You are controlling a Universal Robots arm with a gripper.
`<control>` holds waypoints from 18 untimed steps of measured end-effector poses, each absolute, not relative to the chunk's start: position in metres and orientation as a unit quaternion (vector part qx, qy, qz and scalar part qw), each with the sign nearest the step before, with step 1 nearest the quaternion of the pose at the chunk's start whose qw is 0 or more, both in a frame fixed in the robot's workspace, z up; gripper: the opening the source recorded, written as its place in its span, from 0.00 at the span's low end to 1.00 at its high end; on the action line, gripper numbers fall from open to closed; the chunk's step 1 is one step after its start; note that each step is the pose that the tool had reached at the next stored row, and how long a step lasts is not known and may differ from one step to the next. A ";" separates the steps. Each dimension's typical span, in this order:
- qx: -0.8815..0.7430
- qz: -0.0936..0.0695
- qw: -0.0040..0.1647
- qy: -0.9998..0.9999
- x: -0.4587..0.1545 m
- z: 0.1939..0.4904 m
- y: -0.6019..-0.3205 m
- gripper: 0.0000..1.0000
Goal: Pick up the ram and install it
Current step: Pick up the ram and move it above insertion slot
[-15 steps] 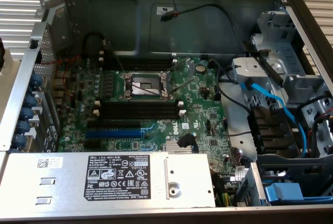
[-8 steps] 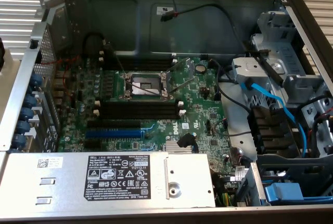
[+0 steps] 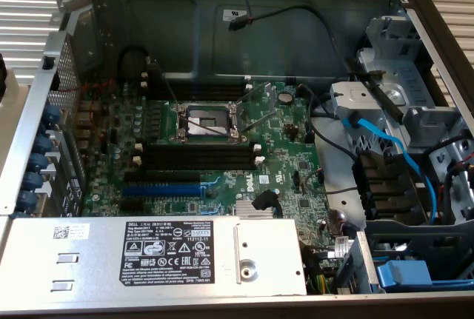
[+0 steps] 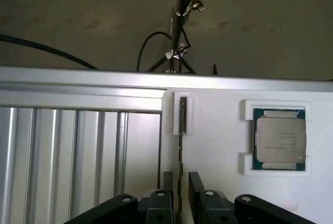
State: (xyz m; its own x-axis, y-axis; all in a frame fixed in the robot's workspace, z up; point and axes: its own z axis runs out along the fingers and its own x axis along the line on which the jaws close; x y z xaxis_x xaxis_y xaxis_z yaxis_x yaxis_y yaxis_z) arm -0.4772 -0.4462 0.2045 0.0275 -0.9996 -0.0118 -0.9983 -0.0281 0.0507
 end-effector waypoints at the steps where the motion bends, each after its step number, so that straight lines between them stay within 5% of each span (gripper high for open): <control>1: 0.717 -0.022 0.014 -0.697 -0.477 0.204 -0.446 0.26; 13: 0.717 -0.020 0.016 -0.697 -0.477 0.204 -0.445 0.26; 18: 0.717 -0.020 0.016 -0.697 -0.477 0.204 -0.444 0.17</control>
